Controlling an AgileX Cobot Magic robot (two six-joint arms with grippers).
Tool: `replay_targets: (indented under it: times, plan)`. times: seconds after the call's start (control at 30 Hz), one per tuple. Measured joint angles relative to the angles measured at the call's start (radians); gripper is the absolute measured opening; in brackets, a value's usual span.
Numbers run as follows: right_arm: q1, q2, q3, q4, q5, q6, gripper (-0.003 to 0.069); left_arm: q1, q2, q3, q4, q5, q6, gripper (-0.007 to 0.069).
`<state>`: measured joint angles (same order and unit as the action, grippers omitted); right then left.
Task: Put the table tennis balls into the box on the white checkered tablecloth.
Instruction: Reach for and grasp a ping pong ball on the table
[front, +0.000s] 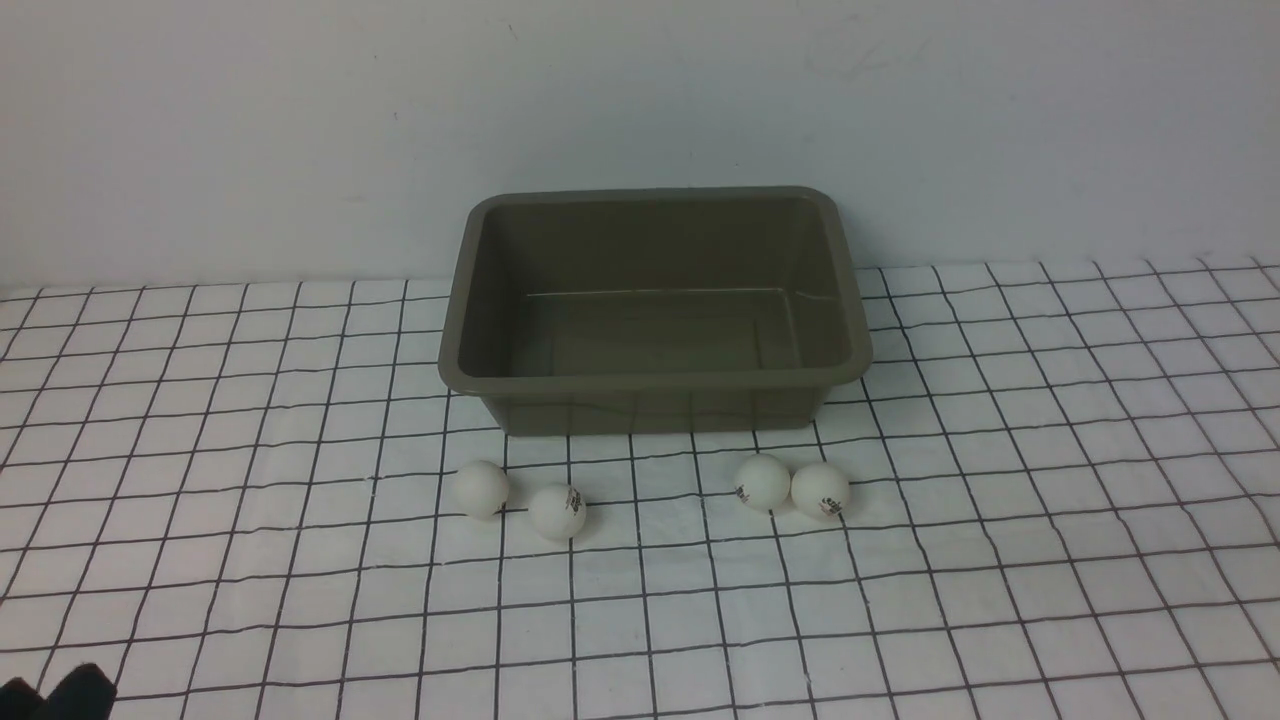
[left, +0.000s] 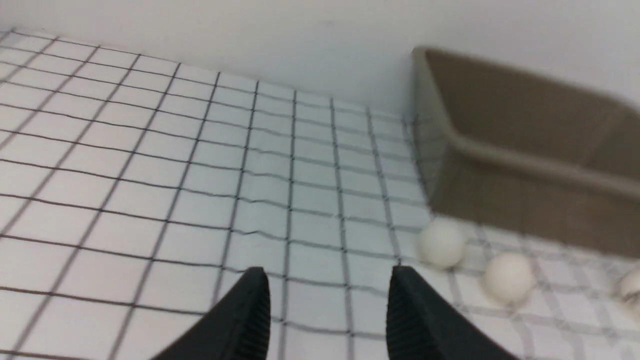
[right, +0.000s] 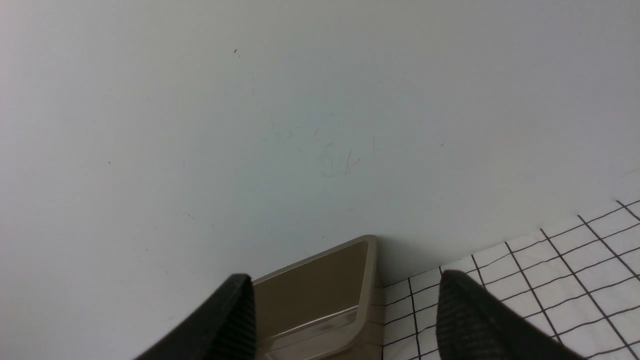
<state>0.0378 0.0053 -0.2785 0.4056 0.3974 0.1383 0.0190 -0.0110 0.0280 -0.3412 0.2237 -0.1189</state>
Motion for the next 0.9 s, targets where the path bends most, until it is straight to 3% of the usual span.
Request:
replay_targets:
  times: [0.13,0.33,0.57,0.6,0.7,0.9]
  plan:
    - [0.000,0.000,-0.001,0.041,0.031,-0.059,0.0442,0.000,0.000,0.000,-0.188,-0.101,-0.028,0.0300]
    - [0.000,0.000,-0.001,0.065,0.082,-0.190,0.0442,0.000,0.000,0.000,-0.283,-0.129,-0.002,0.0300]
    - [0.000,0.034,-0.004,0.192,0.157,-0.484,0.0442,0.000,0.000,-0.150,-0.291,0.082,0.289,0.0300]
    - [0.000,0.041,-0.005,0.202,0.162,-0.500,0.0442,0.000,0.000,-0.156,-0.292,0.087,0.289,0.0300]
    - [0.000,0.130,-0.040,0.287,0.212,-0.649,0.0442,0.000,0.021,-0.280,-0.282,0.209,0.455,0.0300]
    - [0.000,0.335,-0.161,0.390,0.351,-0.879,0.0442,0.000,0.223,-0.455,-0.104,0.440,0.550,0.0300]
